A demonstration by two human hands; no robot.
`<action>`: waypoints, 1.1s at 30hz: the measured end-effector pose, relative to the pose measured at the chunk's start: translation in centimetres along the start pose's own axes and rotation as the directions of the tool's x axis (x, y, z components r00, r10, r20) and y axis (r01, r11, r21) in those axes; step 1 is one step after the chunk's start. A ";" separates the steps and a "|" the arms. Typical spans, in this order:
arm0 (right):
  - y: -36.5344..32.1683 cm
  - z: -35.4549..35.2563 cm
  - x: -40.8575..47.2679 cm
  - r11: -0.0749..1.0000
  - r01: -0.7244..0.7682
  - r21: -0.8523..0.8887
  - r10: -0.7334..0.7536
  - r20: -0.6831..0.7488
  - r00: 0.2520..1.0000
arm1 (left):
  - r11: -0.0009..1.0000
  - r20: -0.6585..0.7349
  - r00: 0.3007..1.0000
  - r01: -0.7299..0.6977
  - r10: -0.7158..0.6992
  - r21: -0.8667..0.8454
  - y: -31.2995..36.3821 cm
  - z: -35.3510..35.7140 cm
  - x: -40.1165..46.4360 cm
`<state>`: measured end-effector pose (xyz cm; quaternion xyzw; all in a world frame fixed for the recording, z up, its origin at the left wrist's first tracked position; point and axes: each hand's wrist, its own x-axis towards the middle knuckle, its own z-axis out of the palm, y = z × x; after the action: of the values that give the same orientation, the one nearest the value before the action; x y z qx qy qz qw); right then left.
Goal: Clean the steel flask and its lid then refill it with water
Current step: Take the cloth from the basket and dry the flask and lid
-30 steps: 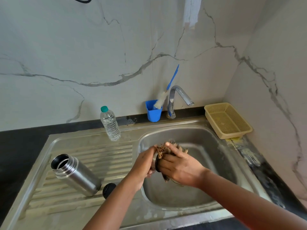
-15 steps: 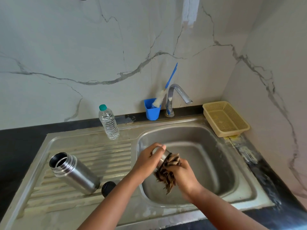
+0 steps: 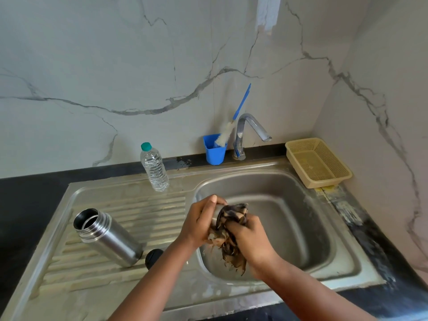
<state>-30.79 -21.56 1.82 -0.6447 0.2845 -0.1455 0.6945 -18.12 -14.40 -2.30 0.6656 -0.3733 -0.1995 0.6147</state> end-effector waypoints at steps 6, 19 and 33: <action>2.1 -4.0 3.6 -0.146 0.849 -0.507 -0.609 0.723 0.327 | 0.941 0.246 0.911 0.302 -0.332 0.152 3.0 -1.3 1.1; -0.1 -0.3 2.1 0.943 -0.088 0.320 0.056 0.108 0.993 | 0.960 0.128 0.987 -0.123 0.093 0.252 1.3 -1.9 1.4; 3.8 -3.2 3.2 -0.281 0.761 -0.586 -0.599 0.726 0.338 | 0.733 0.284 0.774 0.316 -0.567 0.602 4.7 -1.9 1.1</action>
<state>-30.71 -25.48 -2.59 -0.9462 -0.1670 -0.2770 -0.0106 -17.26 -13.78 2.73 0.8122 -0.3697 -0.3828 0.2390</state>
